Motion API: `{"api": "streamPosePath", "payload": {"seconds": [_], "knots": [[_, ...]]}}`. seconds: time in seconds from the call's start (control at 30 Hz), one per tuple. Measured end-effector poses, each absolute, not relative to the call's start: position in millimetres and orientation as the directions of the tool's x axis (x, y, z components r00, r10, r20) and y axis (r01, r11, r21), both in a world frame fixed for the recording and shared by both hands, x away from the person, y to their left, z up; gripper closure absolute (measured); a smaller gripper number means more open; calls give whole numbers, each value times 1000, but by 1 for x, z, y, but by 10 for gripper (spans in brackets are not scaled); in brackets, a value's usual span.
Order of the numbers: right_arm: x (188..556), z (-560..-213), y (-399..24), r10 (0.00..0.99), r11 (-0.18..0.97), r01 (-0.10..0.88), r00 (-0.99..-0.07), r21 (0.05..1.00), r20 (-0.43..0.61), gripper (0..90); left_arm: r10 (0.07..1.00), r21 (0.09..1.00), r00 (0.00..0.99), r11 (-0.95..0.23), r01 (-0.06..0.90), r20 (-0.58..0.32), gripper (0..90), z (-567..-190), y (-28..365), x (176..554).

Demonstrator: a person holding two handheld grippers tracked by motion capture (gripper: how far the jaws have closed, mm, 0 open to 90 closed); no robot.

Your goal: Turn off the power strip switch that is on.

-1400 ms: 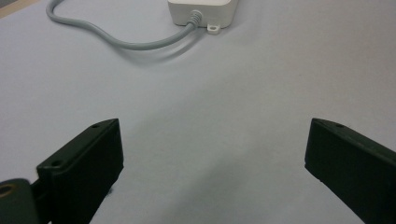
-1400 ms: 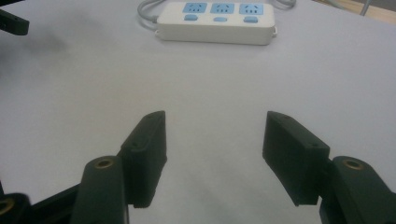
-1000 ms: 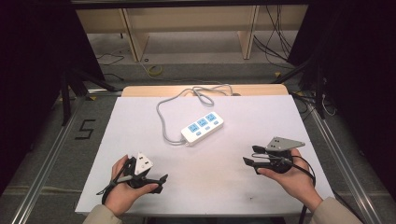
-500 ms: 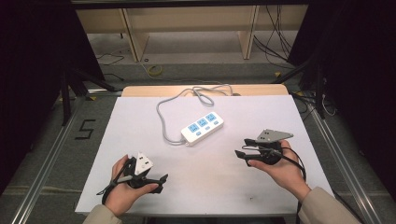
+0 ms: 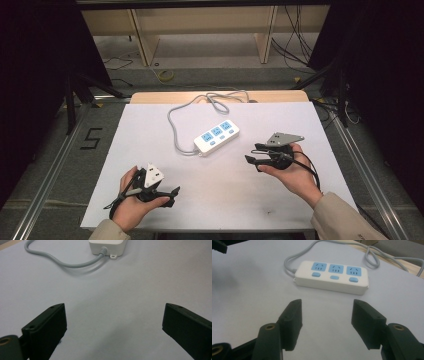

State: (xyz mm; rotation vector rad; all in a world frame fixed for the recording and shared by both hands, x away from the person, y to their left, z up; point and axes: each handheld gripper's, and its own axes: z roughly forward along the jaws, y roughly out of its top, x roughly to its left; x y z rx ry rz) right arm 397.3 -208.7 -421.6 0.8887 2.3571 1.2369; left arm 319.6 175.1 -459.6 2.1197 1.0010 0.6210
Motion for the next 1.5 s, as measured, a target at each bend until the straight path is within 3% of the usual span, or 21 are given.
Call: {"api": "streamPosePath", "payload": {"seconds": [0.87, 1.2, 1.5], "knots": [[426, -419, -183, 663, 424, 367, -748, 828, -8, 451, 802, 762, 586, -451, 465, 118, 54, -459, 175, 320], [437, -420, -174, 661, 426, 374, -750, 824, -2, 542, 803, 763, 585, -449, 465, 115, 55, -459, 175, 320], [445, -423, -167, 658, 443, 378, -753, 813, -8, 679, 802, 764, 587, -448, 465, 113, 57, -460, 175, 320]]}}
